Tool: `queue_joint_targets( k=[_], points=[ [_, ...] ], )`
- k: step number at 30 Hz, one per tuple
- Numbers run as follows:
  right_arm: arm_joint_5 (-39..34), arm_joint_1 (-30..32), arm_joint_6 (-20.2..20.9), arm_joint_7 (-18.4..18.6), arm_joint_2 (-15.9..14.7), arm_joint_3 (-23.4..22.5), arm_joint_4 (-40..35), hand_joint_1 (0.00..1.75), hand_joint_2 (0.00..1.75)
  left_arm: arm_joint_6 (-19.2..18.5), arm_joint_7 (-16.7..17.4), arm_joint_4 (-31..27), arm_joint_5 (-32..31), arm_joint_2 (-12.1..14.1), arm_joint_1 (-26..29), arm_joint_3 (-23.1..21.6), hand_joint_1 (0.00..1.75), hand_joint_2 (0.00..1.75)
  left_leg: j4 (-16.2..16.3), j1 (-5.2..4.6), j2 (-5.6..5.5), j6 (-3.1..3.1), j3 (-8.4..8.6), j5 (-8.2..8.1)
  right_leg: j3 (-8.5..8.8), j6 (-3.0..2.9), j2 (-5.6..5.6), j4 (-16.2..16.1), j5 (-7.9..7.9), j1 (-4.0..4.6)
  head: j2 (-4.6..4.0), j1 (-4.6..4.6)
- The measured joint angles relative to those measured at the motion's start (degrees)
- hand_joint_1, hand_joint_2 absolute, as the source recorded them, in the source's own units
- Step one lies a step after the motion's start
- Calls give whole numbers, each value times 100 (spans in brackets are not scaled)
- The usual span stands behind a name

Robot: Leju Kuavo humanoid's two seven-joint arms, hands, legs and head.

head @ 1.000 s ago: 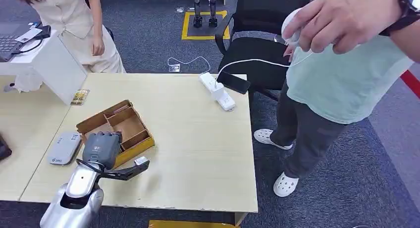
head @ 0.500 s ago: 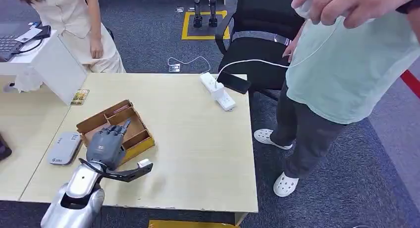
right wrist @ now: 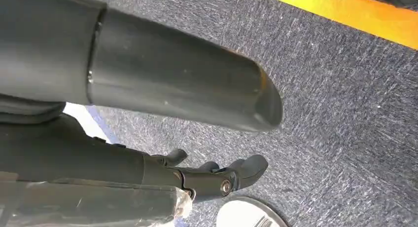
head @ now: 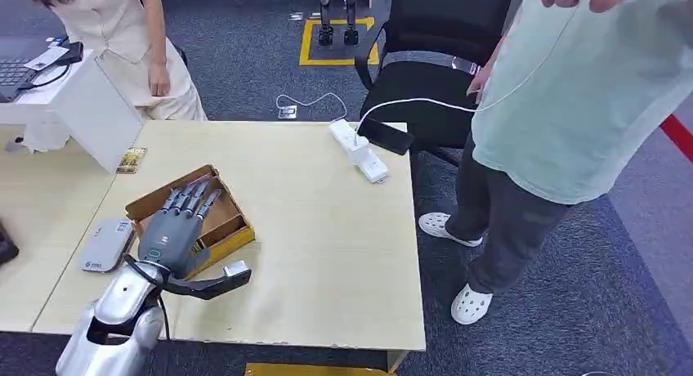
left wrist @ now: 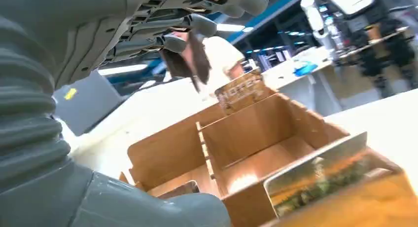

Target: Pass the card to the sensor for recognition and then transmit it.

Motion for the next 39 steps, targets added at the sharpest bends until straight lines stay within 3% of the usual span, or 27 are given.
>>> queue_joint_targets(
  k=[18, 28, 34, 39],
  points=[
    [0, 12, -9, -9, 2, -46, 0, 0, 0, 7, 215, -325, -62, 137, 545, -691, 0, 175, 0, -1, -1, 3, -2, -2, -1, 5, -2, -1, -4, -1, 0, 0],
    [0, 13, -11, 4, 33, -98, 0, 0, 0, 228, 947, -304, -654, -298, 550, -940, 0, 175, 1, -3, -1, 6, -2, -4, -1, 6, -3, -2, -4, -3, 0, -2],
    [0, 14, -9, 15, 52, -101, -2, 0, 0, 278, 1154, -260, -697, -593, 463, -927, 0, 175, 1, -3, -3, 6, -3, -4, -1, 6, -4, -2, -4, -3, 0, 0],
    [0, 13, -9, 15, 61, -103, -2, 0, 0, 245, 1414, -220, -697, -678, 410, -833, 0, 175, 1, -2, -2, 6, -2, -4, -1, 6, -3, -2, -5, -3, 0, -2]
  ],
)
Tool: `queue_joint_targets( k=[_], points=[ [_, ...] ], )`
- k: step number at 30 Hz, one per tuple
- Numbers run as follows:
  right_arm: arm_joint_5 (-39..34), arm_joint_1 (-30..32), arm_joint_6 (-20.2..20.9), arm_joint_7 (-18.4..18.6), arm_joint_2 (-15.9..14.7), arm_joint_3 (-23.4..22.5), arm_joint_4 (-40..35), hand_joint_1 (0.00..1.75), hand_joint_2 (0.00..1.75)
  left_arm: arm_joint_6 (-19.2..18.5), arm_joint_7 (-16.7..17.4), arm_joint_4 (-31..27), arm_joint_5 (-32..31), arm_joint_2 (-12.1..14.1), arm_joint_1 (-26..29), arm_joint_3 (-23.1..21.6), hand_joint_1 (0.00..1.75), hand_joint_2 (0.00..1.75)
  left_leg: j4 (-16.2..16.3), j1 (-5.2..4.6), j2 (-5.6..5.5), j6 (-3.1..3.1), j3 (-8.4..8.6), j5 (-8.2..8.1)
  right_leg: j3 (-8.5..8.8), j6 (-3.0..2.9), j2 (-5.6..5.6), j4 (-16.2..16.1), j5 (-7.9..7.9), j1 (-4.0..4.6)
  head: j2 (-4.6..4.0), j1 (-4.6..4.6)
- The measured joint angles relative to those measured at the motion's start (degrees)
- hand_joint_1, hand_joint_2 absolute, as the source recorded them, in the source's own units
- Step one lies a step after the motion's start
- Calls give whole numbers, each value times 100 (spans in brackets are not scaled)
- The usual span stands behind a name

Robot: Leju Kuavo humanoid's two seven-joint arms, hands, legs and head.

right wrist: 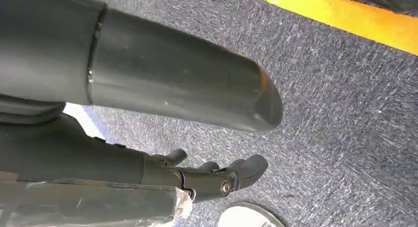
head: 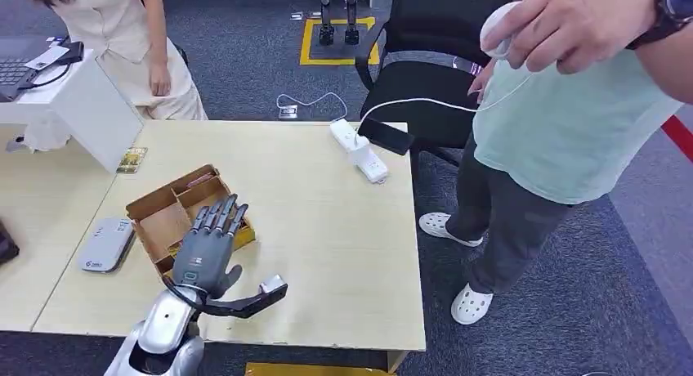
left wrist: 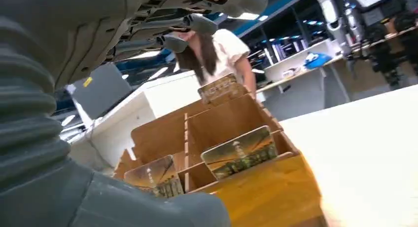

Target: Pass the card to the sensor for recognition and then transmit it.

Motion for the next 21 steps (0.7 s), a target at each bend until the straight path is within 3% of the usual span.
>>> queue_joint_targets(
  k=[3, 9, 21],
  points=[
    [0, 0, 0, 2, 0, -4, 0, 0, 0, -20, 43, 39, 0, -7, -15, 50, 0, 175, 0, 0, 0, 0, 0, 0, 0, 0, 0, 0, 0, 0, 0, 0],
    [0, 1, 0, 0, 2, -9, 0, 0, 0, -72, 581, 155, 0, -11, -108, 61, 0, 175, 0, 0, 0, 0, -1, 0, 0, 0, 0, 0, 0, 0, 0, 0],
    [0, 2, -2, -11, 2, -33, 0, 0, 0, -116, 699, 275, -2, -33, -169, 72, 0, 175, 0, 0, 0, 0, -1, 0, 0, 1, 0, 0, 0, 0, 0, 0]
  ],
)
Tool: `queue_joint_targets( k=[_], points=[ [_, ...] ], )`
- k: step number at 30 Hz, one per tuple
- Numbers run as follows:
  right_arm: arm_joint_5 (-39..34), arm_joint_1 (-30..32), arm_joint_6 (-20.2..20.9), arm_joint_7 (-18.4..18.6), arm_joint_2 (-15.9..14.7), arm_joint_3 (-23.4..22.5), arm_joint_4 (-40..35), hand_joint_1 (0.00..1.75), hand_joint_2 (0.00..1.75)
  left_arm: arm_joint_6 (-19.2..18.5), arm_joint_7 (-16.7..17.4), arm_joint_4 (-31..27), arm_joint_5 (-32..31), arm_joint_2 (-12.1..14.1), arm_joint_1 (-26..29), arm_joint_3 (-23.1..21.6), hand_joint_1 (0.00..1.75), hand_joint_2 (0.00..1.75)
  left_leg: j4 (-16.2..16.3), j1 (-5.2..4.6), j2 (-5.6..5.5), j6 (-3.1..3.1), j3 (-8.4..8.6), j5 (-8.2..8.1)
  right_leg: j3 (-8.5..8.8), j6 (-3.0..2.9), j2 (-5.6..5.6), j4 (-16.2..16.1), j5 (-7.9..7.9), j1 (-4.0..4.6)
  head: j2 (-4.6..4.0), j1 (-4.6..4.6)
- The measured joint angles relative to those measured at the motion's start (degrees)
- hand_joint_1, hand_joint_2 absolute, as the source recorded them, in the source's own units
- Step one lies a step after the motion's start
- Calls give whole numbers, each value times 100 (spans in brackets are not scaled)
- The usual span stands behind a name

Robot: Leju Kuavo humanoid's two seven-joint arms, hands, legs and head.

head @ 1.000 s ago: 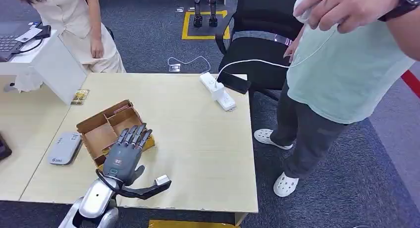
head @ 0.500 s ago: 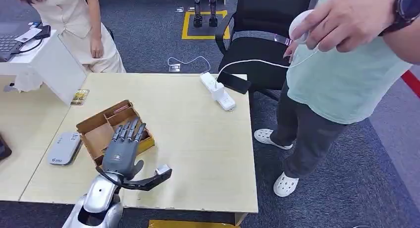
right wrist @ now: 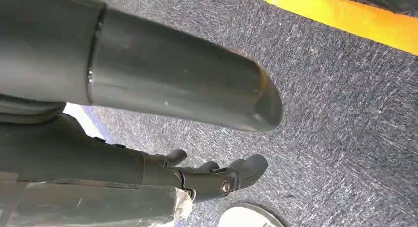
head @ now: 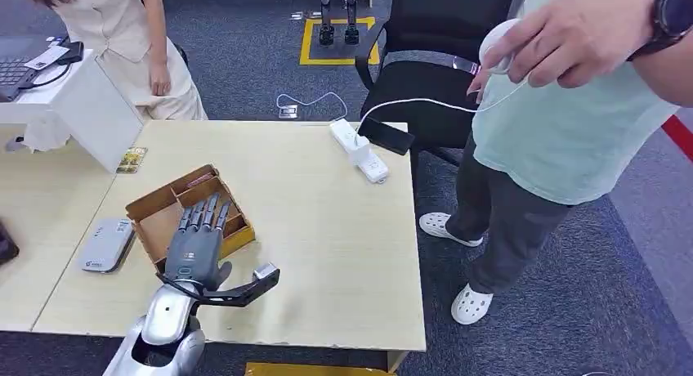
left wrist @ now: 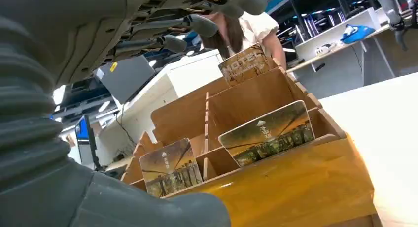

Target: Pass the card to the sensor for recognition and then transmit it.

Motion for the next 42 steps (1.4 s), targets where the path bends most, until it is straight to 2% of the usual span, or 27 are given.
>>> queue_joint_targets(
  k=[9, 15, 42],
  points=[
    [0, 0, -15, 0, 0, -15, 0, 0, 0, 2, -98, 2, 0, -20, 0, 0, 0, 175, 0, 0, 0, 0, 0, 0, 0, 0, 0, 0, 0, 0, 0, 0],
    [-2, -1, -13, 0, 0, -18, 0, 0, 0, -2, 105, 59, 0, -50, -86, 0, 0, 175, 0, 0, 0, 0, 0, 0, 0, 0, 0, 0, 0, 0, 0, 0],
    [0, -2, 0, -2, 0, -17, 0, 0, 0, 50, 232, 546, 0, -291, -482, 15, 0, 175, 0, 0, -1, 0, -1, 0, 0, 1, -1, 0, 0, 0, 0, 2]
  ],
)
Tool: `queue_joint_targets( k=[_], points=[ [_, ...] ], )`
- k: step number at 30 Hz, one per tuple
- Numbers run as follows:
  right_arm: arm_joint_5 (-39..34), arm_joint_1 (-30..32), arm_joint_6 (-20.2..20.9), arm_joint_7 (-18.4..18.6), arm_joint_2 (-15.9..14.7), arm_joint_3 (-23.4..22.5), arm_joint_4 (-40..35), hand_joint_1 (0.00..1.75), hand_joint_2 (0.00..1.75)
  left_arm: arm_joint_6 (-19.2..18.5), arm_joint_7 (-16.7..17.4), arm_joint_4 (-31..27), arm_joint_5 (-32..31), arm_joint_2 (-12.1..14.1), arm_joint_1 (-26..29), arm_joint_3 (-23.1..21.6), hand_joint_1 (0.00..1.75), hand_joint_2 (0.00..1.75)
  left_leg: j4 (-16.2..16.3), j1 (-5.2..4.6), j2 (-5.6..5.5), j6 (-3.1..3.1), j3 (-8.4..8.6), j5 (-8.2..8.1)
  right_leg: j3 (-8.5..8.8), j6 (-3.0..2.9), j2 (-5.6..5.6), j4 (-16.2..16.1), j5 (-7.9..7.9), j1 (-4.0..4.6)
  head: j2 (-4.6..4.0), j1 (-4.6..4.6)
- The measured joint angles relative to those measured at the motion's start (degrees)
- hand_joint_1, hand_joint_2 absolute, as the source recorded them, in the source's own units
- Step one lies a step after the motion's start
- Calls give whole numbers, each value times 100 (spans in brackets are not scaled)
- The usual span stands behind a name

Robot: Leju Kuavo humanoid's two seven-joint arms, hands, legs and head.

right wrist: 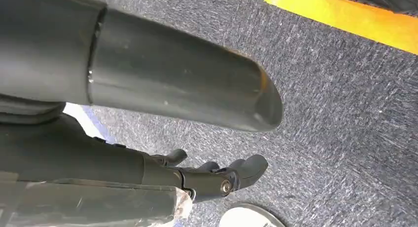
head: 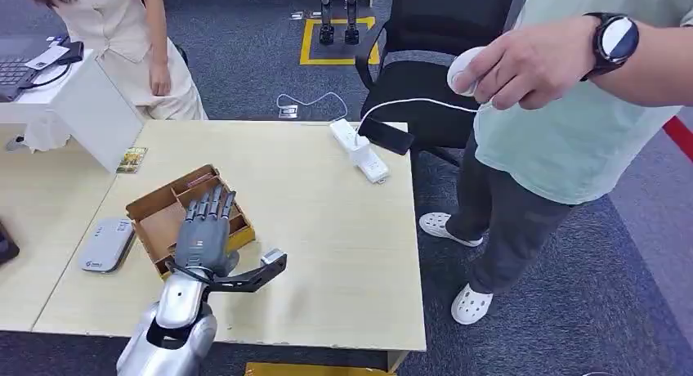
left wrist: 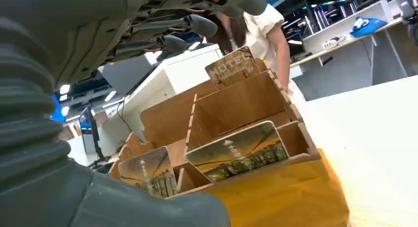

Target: Pass the card to the sensor for recognition and then transmit it.

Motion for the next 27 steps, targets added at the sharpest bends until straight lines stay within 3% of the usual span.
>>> queue_joint_targets(
  k=[2, 3, 4, 7, 9, 12, 22, 27],
  points=[
    [0, 0, -2, -9, 0, 0, 0, 0, 0, 2, -2, 94, 0, -9, -34, 46, 0, 175, 0, 0, 1, 0, 0, 0, 0, 0, 1, 0, 0, 0, 0, -2],
    [0, 1, -2, -9, 0, 0, 0, 0, 0, 6, -4, 129, 0, -11, -33, 61, 162, 175, 0, 0, 1, 0, 1, 0, 0, 0, 1, 0, 0, 0, 0, -2],
    [0, 2, 0, -9, 0, 0, 0, 0, 0, 9, -9, 145, 0, -11, -31, 63, 175, 175, 0, 0, 1, 0, 1, 0, -1, 0, 1, 0, 0, 0, 0, -2],
    [0, 0, 0, -13, 0, 0, 0, 0, 0, 2, -53, 232, 0, -11, -32, 76, 175, 175, 0, 0, -1, 0, 0, 0, 0, 0, 0, 0, 0, 0, 0, 0],
    [0, 1, -2, -15, 0, 0, 0, 0, 0, 11, -63, 282, 0, -11, -32, 89, 143, 175, 0, 0, 0, 0, -1, 0, -1, 0, 0, 0, 0, 0, 0, -2],
    [0, 1, -4, -22, 0, 0, 0, 0, 0, 15, -63, 328, 0, -11, -32, 111, 145, 175, 0, 0, 0, 0, -1, 0, -1, 0, 1, 0, 0, 0, 0, -2],
    [0, 0, -13, -61, 0, 0, 0, 0, 0, 81, -243, 363, 0, -63, -34, 216, 175, 175, 0, 0, -2, 0, -1, 0, 0, 0, 0, 0, 0, -1, 0, -2],
    [0, 0, -15, -72, 0, 0, 0, 0, 0, 186, -424, 363, 0, -114, -41, 260, 175, 175, 0, 0, -2, 0, 0, 0, 0, 0, 0, 0, 0, -1, 0, -2]
  ],
)
